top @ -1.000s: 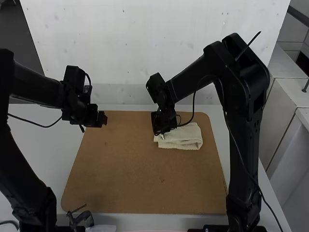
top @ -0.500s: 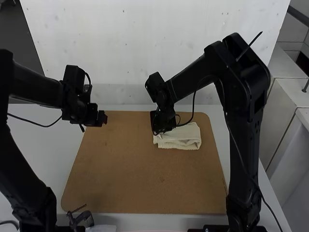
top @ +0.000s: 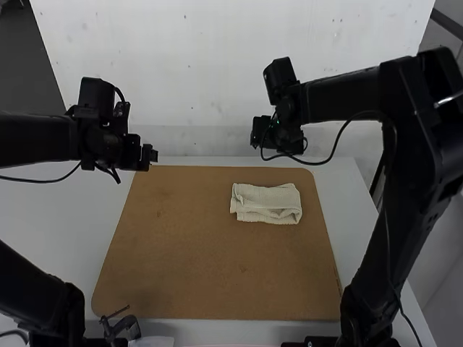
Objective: Fold the towel.
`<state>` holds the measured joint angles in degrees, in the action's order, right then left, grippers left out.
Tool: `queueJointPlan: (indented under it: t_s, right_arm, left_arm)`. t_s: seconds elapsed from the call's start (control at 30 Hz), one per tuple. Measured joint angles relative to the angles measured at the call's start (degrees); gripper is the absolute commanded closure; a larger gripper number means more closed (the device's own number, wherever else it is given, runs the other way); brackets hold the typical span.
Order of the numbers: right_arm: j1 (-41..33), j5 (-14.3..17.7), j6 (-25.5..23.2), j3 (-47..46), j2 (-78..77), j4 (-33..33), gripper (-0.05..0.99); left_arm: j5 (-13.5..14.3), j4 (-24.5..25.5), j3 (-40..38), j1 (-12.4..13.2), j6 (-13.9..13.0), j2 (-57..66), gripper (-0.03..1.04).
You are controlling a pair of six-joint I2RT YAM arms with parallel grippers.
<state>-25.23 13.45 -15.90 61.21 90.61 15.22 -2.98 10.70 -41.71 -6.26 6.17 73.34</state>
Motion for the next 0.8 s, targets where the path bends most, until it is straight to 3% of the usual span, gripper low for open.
queueJointPlan:
  t_s: [0.43,0.8]
  right_arm:
    - [13.3,-1.2,8.1,-20.4,-18.6,-12.5,-0.03]
    - [21.5,-5.1,11.7,-29.7,-31.9,-17.3,-0.03]
  left_arm:
    - [-0.1,1.6,2.6,0.2,-1.6,-9.4,0.01]
    - [0.2,10.1,2.6,6.4,-3.8,-26.0,0.01]
